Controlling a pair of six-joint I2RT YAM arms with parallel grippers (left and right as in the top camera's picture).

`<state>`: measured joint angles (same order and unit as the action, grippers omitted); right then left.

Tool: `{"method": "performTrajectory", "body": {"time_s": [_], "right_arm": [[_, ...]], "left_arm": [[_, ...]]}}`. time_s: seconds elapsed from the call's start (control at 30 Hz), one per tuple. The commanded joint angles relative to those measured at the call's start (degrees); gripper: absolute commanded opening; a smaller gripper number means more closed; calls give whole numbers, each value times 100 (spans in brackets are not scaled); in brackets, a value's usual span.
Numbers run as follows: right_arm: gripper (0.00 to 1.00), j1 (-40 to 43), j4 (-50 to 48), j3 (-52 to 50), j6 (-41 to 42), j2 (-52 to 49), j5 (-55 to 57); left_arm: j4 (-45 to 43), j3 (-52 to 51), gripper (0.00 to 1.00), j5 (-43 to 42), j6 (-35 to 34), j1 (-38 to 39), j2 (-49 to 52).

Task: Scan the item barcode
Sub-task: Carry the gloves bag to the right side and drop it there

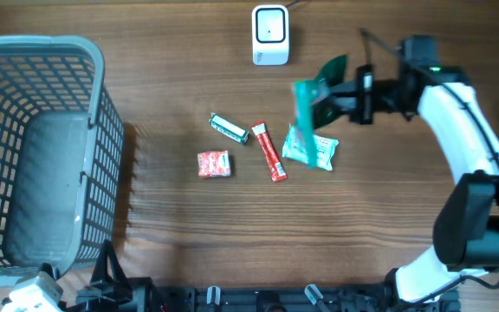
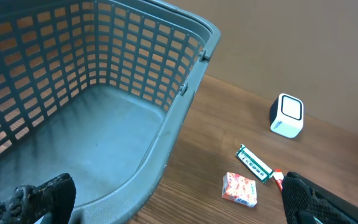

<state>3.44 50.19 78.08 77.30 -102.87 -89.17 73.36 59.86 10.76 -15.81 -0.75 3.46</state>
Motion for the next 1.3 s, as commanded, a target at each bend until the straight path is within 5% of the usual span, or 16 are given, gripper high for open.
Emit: {"method": "performTrajectory", "body": {"time_s": [0.0, 0.1, 0.43, 0.57, 0.67, 0.73, 0.83, 0.97, 1.07, 1.27], "right_arm": [[4, 555, -363, 26, -2461, 33, -385], [4, 726, -400, 26, -3322, 33, -389], [4, 1377, 774, 26, -3161, 94, -387], [4, 1650, 688, 26, -3976, 94, -221], [4, 1679, 1375, 26, -1891, 94, 1543], [4, 1672, 2747, 26, 63, 92, 2715], [4, 1690, 3440, 28, 1921, 92, 3254], [4, 1668, 3744, 28, 2734, 92, 3783], [4, 1668, 4124, 28, 4116, 92, 4435], [5, 1668, 4214, 26, 4113, -155, 4811]], "left_arm": [[-4, 4, 100, -46, -7, 28, -48], [-2, 4, 100, -46, -7, 28, -46], [-4, 4, 100, -46, -7, 28, -46], [-4, 4, 100, -46, -7, 28, -46], [-4, 4, 100, -46, -7, 28, -46], [-2, 4, 100, -46, -7, 28, -48], [-4, 4, 100, -46, -7, 28, -46], [-4, 4, 100, -46, -7, 28, -46], [-2, 4, 100, -46, -7, 28, -48], [-4, 4, 100, -46, -7, 28, -48]]}}
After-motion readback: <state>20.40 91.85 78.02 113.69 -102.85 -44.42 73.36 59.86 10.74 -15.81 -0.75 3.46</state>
